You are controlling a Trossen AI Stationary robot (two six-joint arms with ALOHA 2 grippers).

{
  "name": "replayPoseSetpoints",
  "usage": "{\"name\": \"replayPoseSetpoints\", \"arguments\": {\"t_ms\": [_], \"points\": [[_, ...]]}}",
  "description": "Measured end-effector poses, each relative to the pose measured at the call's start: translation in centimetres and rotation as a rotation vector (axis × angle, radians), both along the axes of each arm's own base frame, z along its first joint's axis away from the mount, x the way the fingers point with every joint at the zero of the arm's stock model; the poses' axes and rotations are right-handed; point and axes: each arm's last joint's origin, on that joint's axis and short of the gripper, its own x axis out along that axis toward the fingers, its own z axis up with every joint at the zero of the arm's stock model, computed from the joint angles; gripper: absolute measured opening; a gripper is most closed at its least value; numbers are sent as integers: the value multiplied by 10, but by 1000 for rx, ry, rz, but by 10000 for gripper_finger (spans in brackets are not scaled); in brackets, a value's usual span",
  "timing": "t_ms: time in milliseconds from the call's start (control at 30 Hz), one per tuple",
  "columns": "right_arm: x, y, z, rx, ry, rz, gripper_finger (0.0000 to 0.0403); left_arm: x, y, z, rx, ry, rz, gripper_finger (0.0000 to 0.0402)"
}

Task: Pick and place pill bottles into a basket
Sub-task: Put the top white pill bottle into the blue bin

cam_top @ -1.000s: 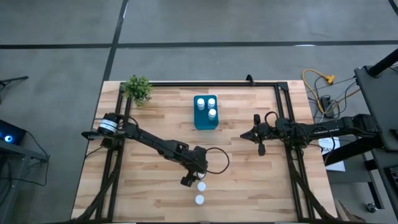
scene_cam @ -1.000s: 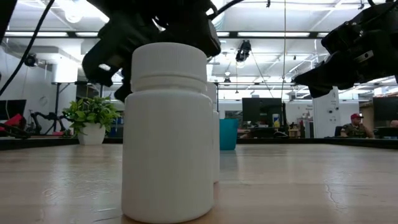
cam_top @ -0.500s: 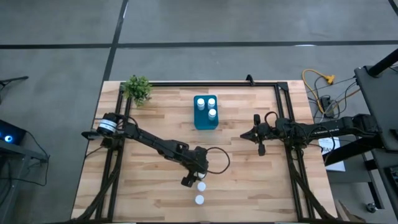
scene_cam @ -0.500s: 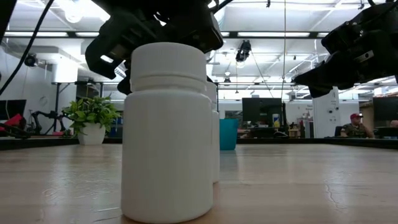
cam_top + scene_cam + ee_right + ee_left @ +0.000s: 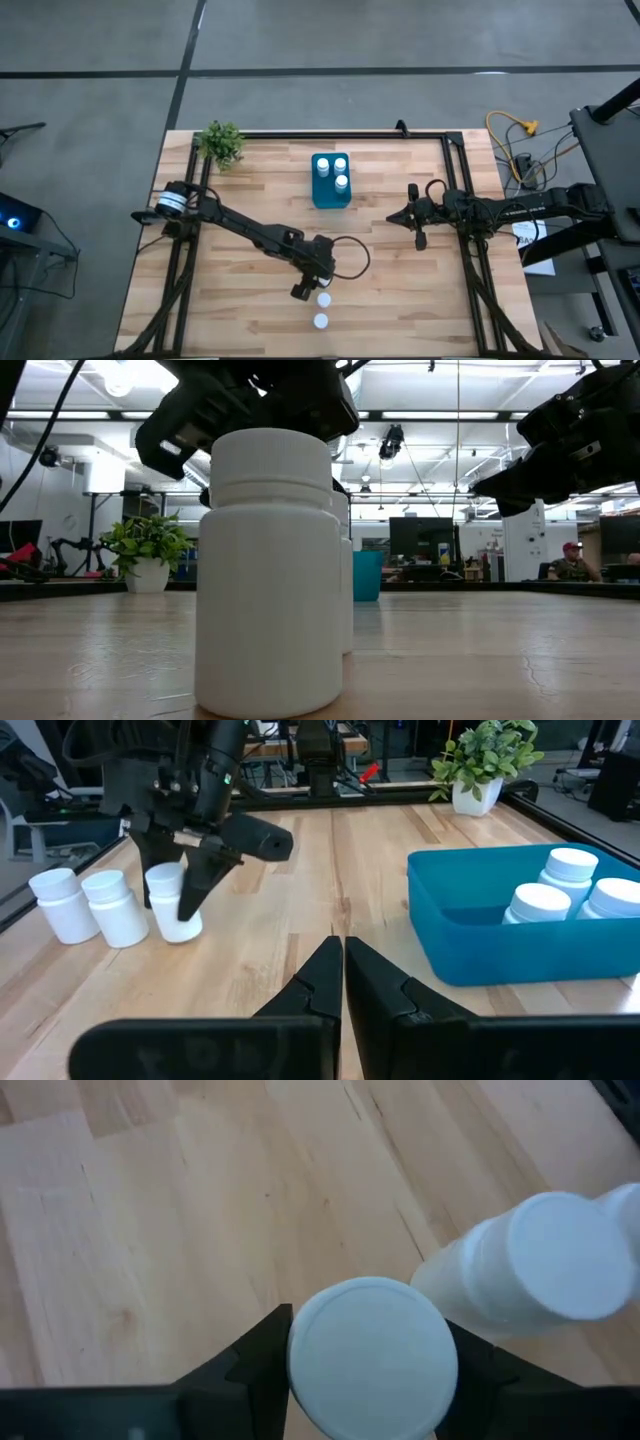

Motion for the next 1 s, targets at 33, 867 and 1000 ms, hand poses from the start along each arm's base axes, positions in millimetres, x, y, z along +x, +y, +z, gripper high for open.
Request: {"name": "replayPoseSetpoints", "arguments": {"t_ms": [33, 867, 1000], "points": [[0, 0, 0, 0, 0, 0, 9, 0, 0, 3, -1, -8, -2, 158], [0, 0, 0, -3, 3, 1, 9, -46, 107, 117, 305, -264, 217, 158], [0, 0, -1, -2, 8, 1, 8, -47, 144, 115, 275, -247, 260, 158]]}}
